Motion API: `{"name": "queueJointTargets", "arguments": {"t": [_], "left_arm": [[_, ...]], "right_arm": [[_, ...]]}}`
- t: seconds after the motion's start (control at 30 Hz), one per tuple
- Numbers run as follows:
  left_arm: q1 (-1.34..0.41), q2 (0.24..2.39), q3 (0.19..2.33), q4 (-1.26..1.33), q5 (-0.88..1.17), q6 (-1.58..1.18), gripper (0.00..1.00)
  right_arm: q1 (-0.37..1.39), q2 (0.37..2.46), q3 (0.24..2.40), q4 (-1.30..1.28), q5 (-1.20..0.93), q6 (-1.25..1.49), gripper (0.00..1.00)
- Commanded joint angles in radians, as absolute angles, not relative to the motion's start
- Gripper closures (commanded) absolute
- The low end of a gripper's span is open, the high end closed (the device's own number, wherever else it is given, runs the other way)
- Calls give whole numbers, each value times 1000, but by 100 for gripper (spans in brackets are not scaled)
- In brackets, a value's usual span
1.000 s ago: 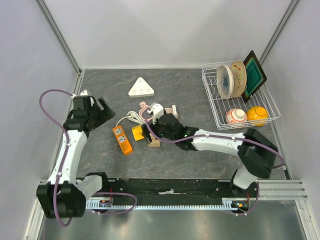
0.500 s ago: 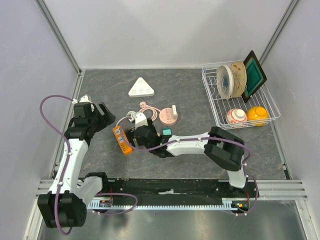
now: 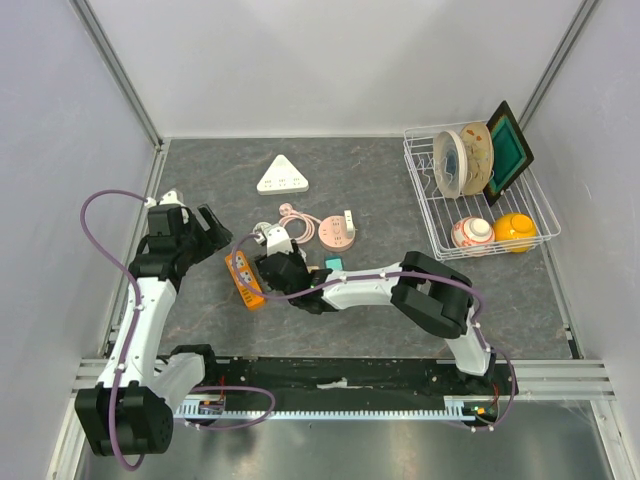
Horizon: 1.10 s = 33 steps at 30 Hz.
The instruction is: Insert the plug
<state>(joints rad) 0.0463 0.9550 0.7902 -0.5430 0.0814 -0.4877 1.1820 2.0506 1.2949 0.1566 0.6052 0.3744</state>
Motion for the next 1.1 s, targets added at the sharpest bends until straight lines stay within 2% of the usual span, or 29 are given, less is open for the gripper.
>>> {"name": "queueJointTargets", "arguments": {"t": [0.0,0.03,0.07,0.13,0.17,0.23,0.33,0.5,0.8,0.93,1.07], "left_arm": [[48,939,788,-503,92,-446,11],[48,937,788,-502,94,-448,11],[46,936,787,-502,92,-448,11],[48,933,782,-500,91,-448,11],[48,930,782,-499,95,-446,11],[49,925,779,-492,103,-439,11],[48,916,770,-479,133,-436,12],[48,900,756,-446,228,-419,12],[25,926,724,-368,455,-425,11],[-32,953,726,-371,463,-451,11],[-101,974,723,-400,367,-494,11]], "right_arm": [[1181,2057,1338,158,617,380,45],[1181,2049,1338,158,608,379,51],[1181,2039,1338,156,603,377,64],[1181,1990,1338,146,575,374,76],[1180,1970,1338,137,566,377,89],[1167,1904,1347,95,531,383,100],[1119,1806,1348,20,441,428,100],[987,1678,1341,-115,151,521,100],[769,1523,1332,-294,-139,613,100],[675,1477,1293,-304,-289,629,100],[609,1447,1270,-302,-417,618,100]]}}
